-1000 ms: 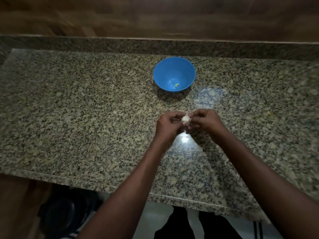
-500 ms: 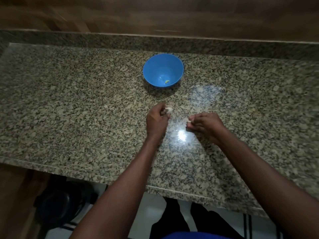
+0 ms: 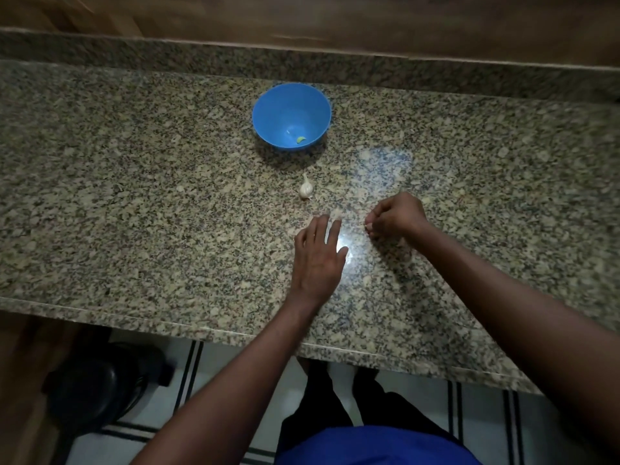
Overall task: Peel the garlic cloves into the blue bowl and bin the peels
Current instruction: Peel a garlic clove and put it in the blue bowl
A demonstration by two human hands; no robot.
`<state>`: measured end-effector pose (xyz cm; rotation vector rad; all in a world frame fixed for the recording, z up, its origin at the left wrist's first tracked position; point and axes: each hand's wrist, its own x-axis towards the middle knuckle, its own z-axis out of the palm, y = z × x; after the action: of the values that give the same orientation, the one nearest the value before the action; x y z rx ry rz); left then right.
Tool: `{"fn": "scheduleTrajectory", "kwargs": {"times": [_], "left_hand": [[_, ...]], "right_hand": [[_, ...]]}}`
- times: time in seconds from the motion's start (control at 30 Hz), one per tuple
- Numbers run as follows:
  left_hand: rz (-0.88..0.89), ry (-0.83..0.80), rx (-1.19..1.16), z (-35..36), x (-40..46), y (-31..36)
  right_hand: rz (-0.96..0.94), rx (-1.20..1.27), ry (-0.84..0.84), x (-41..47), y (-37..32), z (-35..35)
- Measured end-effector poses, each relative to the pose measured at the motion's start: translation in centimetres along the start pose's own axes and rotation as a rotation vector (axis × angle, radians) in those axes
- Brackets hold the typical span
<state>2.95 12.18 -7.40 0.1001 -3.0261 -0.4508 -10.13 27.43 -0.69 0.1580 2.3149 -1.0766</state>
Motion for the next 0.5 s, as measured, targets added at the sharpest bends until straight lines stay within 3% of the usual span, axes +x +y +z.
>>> {"fn": "scheduleTrajectory", "kwargs": {"times": [0.2, 0.5], "left_hand": [[0.012, -0.036, 0.002, -0.4, -0.1, -0.3], [0.007, -0.074, 0.004, -0.4, 0.1, -0.5]], "right_hand": [[0.148, -0.058, -0.056, 0.9, -1.8, -0.6], [0.312, 0.099, -0.158, 1.3, -2.6, -0.9]]}}
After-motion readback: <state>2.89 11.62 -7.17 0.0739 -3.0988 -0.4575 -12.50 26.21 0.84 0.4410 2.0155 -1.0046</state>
